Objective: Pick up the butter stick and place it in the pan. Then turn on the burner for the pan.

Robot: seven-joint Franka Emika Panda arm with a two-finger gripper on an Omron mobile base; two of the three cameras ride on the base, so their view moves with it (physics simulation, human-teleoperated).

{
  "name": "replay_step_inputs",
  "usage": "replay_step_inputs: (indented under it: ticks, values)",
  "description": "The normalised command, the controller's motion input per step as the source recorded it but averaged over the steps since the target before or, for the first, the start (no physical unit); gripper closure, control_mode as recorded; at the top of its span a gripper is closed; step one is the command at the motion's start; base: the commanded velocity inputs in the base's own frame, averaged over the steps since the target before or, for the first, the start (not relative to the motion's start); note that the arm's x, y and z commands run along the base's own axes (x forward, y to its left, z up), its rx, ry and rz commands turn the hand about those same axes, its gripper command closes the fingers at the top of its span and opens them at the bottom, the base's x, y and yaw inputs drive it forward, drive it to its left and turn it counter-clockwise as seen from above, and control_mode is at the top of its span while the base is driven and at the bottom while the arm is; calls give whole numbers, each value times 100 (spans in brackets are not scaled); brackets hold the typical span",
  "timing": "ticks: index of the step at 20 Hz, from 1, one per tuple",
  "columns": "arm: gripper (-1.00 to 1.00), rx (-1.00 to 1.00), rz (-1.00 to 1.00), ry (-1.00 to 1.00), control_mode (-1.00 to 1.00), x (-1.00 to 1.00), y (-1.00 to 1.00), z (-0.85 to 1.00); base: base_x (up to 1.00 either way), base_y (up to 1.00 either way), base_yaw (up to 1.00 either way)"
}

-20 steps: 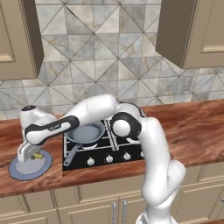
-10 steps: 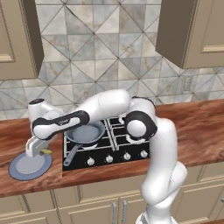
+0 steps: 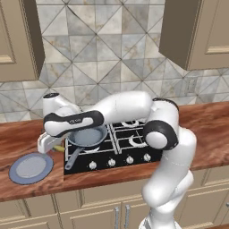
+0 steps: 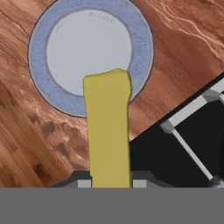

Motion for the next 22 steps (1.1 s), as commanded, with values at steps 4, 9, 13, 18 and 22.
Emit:
replay_step_inputs:
  ticks: [4,9,13,18,22]
  values:
    - [100,0,-14,0,-100,0,-54,36,0,0,0]
    - [100,0,-13,0,-100,0,-56,36,0,0,0]
    - [100,0,-12,0,-100,1,-47,35,0,0,0]
    - [100,0,-15,5,-100,7,-56,22,0,0,0]
    - [100,0,-17,7,-100,27,-53,10,0,0,0]
